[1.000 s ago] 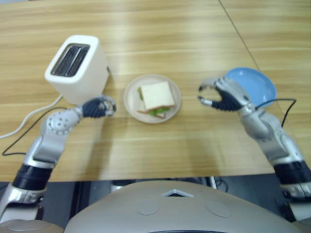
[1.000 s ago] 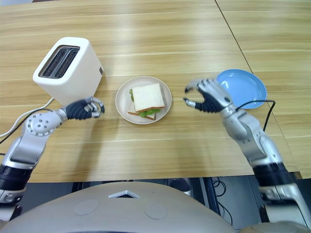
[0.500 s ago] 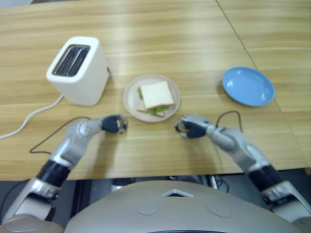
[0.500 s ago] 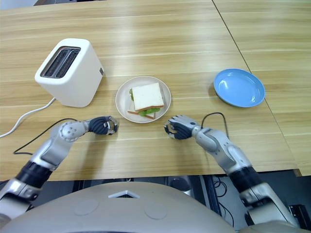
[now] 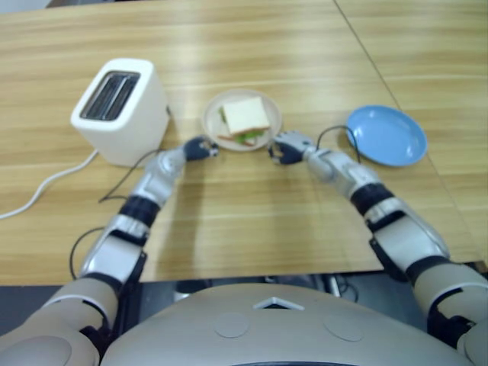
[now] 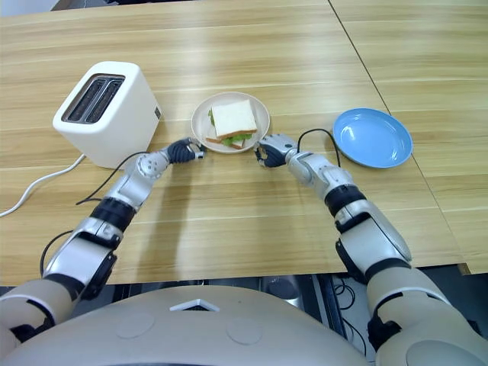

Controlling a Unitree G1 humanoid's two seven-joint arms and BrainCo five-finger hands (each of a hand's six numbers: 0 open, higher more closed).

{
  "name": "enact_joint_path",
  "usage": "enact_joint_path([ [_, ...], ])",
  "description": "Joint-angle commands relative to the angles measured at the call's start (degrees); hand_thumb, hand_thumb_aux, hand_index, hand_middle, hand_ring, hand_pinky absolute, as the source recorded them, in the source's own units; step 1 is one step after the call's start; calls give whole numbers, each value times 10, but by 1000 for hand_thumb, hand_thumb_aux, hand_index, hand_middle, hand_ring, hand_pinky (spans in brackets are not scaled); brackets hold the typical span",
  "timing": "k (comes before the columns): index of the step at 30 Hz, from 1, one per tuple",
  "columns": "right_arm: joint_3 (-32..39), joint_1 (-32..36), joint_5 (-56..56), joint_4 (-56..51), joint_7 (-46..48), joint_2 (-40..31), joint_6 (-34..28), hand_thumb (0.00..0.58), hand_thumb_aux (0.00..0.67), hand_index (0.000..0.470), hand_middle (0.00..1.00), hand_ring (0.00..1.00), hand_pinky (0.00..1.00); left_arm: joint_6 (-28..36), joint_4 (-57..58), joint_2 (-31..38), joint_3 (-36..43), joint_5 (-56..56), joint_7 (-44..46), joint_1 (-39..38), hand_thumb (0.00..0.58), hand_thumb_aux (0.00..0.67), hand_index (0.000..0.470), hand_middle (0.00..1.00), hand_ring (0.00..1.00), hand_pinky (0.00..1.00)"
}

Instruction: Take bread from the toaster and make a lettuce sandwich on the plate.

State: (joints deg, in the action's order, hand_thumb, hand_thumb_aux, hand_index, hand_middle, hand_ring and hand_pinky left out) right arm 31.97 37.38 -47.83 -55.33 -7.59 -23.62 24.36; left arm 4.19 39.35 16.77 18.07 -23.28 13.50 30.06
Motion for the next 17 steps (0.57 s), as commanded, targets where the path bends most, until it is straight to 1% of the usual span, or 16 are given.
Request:
enact_joint_path([
  [1,-10,2,9,-11,-64,-14,29,0,0,0,0,0,0,-66,35,-6,-38,18,-80,17,0,0,0,0,0,0],
  [4,-58,-31,72,36,-78,-31,77,0,0,0,0,0,0,-141,5,-13,-54,32,-120,10,0,0,0,0,0,0],
  [6,-126,-77,177,85,-64,-27,125,0,0,0,0,0,0,-188,-25,-43,-92,95,-116,-2,0,0,0,0,0,0],
  [8,-195,-121,295,129,-41,-7,152,0,0,0,0,0,0,-215,-38,-72,-127,151,-112,-7,0,0,0,0,0,0],
  [10,-245,-156,416,169,16,26,150,0,0,0,0,0,0,-230,-32,-86,-141,161,-121,-6,0,0,0,0,0,0],
  [12,-280,-178,497,199,60,53,133,0,0,0,0,0,0,-244,-26,-101,-156,180,-124,-5,0,0,0,0,0,0],
  [14,-299,-192,533,225,85,69,120,0,0,0,0,0,0,-247,-18,-111,-169,199,-122,-1,0,0,0,0,0,0],
  [17,-315,-202,537,243,97,78,110,0,0,0,0,0,0,-250,2,-118,-175,207,-115,6,0,0,0,0,0,0],
])
